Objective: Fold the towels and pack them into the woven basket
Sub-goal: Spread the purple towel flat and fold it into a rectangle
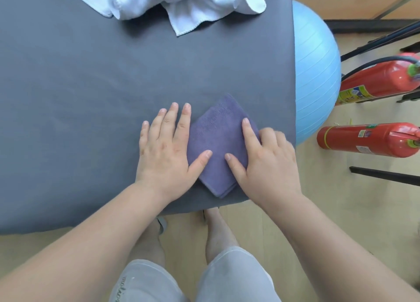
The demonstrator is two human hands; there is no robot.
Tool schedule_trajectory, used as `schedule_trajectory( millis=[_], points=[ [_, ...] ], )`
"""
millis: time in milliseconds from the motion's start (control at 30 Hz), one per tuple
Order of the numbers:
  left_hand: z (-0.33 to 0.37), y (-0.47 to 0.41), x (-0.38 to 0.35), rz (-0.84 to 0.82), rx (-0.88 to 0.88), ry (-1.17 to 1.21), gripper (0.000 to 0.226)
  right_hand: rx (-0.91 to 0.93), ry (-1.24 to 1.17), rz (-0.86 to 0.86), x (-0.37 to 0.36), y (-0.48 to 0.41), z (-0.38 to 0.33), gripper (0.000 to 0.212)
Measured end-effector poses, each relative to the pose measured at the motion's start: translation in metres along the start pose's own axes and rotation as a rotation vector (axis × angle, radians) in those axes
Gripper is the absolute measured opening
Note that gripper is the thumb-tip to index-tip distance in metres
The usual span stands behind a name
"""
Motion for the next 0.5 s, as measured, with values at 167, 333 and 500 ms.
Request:
schedule_trajectory(
  millis=[167, 333, 500],
  points=[
    [-0.015, 0.002, 0.003, -0.038, -0.038, -0.059, 0.105, 0.047, -0.061, -0.165, 0.007, 0.048, -0.021, 0.075],
    [-0.025, -0.002, 0.015, -0.024, -0.063, -0.085, 0.108, 0.086, -0.175, 0.02, 0.018, 0.018, -0.012, 0.065],
    [-0.029, -0.024, 0.031, -0.141, -0.109, 0.004, 0.095, 0.319, -0.022, -0.211, 0.027, -0.048, -0.02, 0.094]
  ],
)
Point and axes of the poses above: each hand's wrist, its own y-axis away from the middle knuckle, its own x-axis out of the back of the hand, z = x × y, the point moved 2 cm from there along -y, towards the middle knuckle, and after that the axes turned 5 degrees about -x, right-handed, at the moved point
